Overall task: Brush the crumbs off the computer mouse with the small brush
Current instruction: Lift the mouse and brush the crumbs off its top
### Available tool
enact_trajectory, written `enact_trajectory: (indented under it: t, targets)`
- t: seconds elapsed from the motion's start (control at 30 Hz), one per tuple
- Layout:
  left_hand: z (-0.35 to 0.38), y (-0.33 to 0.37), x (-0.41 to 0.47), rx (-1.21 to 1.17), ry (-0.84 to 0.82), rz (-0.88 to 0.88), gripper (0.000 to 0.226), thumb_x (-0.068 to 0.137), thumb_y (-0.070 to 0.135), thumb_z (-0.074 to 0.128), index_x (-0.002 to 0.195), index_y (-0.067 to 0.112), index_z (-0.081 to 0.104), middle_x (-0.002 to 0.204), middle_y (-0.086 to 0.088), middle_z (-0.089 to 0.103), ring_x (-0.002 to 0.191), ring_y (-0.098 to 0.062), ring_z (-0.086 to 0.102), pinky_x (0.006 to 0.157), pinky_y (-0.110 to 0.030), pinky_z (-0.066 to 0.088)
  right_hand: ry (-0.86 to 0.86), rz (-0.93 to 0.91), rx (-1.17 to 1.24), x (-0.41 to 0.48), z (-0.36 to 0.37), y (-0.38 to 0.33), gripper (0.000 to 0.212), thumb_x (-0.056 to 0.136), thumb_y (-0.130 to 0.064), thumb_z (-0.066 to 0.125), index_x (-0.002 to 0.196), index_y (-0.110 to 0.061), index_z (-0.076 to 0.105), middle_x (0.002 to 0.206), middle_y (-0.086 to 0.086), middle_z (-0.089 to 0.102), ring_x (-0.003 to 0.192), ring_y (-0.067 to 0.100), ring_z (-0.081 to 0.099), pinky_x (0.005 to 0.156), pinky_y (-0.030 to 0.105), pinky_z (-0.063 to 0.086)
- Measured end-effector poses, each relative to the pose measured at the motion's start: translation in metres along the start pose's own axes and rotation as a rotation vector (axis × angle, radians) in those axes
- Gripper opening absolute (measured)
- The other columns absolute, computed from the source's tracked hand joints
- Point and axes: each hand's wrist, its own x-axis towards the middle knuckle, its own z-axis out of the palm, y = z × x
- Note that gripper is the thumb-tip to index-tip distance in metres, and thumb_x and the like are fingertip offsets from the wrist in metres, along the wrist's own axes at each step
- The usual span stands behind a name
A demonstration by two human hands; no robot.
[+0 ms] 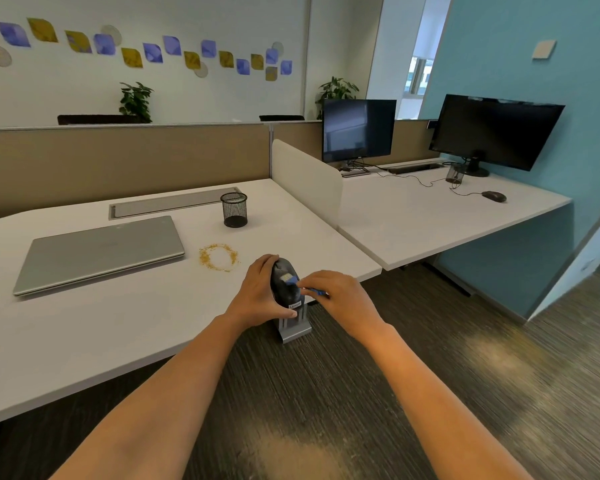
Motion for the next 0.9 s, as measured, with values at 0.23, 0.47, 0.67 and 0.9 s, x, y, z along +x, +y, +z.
enact_trajectory:
  t: [0.23, 0.47, 0.67, 0.9]
  targets:
    - [-0.004, -0.01, -0.003, 0.008, -0.006, -0.004, 0.111, 0.052, 0.043, 0.085, 0.139, 0.02, 0.02, 0.145, -0.002, 0.022, 0.132, -0.02, 0.023, 0.106, -0.03, 0.025, 0.026, 0.167, 0.205, -0.014, -0.007, 0.01, 0.02, 0.085, -0.029, 0.063, 0.103, -0.023, 0.07, 0.1, -0.008, 0.071, 0.09, -0.005, 0.059, 0.078, 0.006, 0.043]
    - [0.008, 0.002, -0.006, -0.005, -0.05, 0.047, 0.111, 0.053, 0.049, 0.082, 0.14, 0.023, 0.019, 0.146, 0.002, 0.019, 0.132, -0.015, 0.021, 0.106, -0.026, 0.022, 0.282, 0.344, 0.394, 0.031, -0.006, 0.029, 0.017, 0.084, -0.018, 0.065, 0.099, -0.013, 0.072, 0.099, 0.001, 0.072, 0.086, 0.002, 0.062, 0.075, 0.004, 0.046]
    - [0.009, 0.001, -0.008, -0.022, -0.036, 0.056, 0.111, 0.052, 0.053, 0.079, 0.14, 0.024, 0.019, 0.146, 0.003, 0.019, 0.132, -0.015, 0.021, 0.107, -0.028, 0.023, 0.194, 0.34, 0.387, 0.045, 0.007, 0.031, 0.017, 0.084, -0.018, 0.066, 0.098, -0.012, 0.073, 0.099, 0.004, 0.073, 0.086, 0.006, 0.061, 0.078, 0.013, 0.049]
    - [-0.007, -0.013, 0.0, -0.011, 0.025, 0.014, 0.111, 0.051, 0.048, 0.083, 0.139, 0.023, 0.02, 0.145, 0.0, 0.021, 0.132, -0.018, 0.022, 0.108, -0.033, 0.026, 0.096, 0.286, 0.338, 0.021, 0.003, 0.026, 0.018, 0.086, -0.023, 0.063, 0.101, -0.019, 0.071, 0.103, -0.001, 0.071, 0.092, 0.005, 0.06, 0.076, 0.008, 0.042]
